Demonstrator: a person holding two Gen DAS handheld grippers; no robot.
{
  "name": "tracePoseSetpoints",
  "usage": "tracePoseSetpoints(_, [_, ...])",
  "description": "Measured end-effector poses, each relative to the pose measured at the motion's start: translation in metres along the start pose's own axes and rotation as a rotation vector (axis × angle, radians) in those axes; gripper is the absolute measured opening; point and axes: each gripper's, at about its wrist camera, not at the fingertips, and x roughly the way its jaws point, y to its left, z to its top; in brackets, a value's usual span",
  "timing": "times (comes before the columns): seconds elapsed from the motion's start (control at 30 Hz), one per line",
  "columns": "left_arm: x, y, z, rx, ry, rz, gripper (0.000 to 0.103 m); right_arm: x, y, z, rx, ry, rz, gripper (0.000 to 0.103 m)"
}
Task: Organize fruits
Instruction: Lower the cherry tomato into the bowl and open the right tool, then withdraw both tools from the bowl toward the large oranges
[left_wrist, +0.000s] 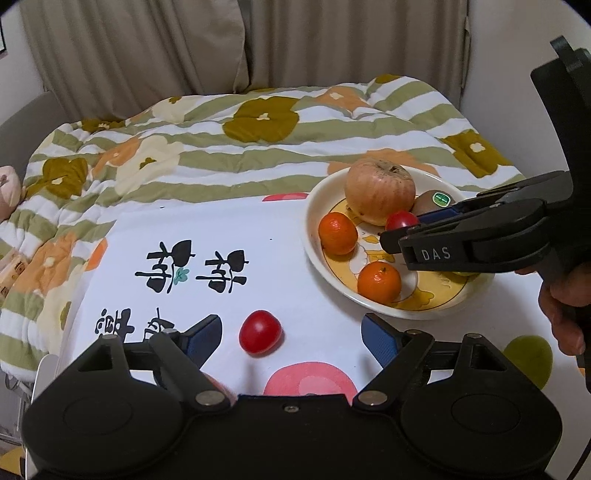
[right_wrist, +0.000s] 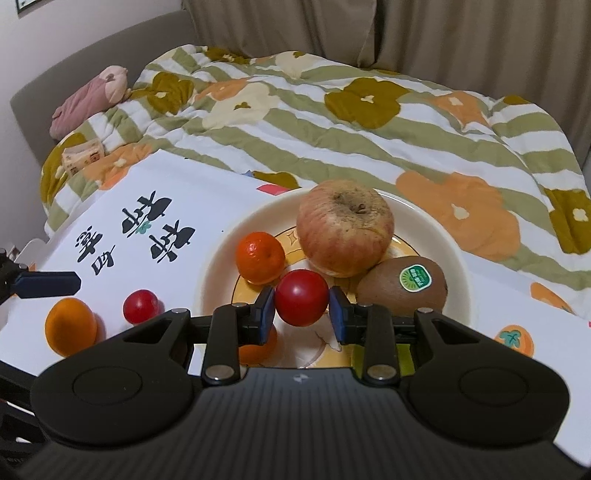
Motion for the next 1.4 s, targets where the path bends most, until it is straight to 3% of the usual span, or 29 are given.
tracePoseSetpoints(0.13, [-0.005, -0.002, -0.002, 0.001, -0.015, 0.024, 0.089, -0.011, 0.003, -0.002, -0.017, -0.04, -0.019, 0.087])
tracePoseSetpoints(0.23, [-0.009, -0.002, -0.004, -0.008, -0.024, 0.021, 0.089, -0.023, 0.003, -0.004, -0.021, -0.069, -0.035, 0.094])
tracePoseSetpoints(0.77, [-0.062, 0.0, -0.016, -0.021, -0.115, 0.013, 0.089, -0.094, 0.015, -0.023, 0.052, -0.116, -0.097, 0.094])
tracePoseSetpoints(1.3, [-0.128, 0.023, -0.052, -0.036, -0.217, -0.007, 0.089, -0.178, 0.051, -0.06, 0.183, -0.167, -0.2, 0.094])
tracePoseSetpoints(1.4, [-0.136, 0.026, -0.058, -0.022, -0.227, -0.019, 0.095, -0.187, 0.063, -0.07, 0.201, -0.165, -0.214, 0.1])
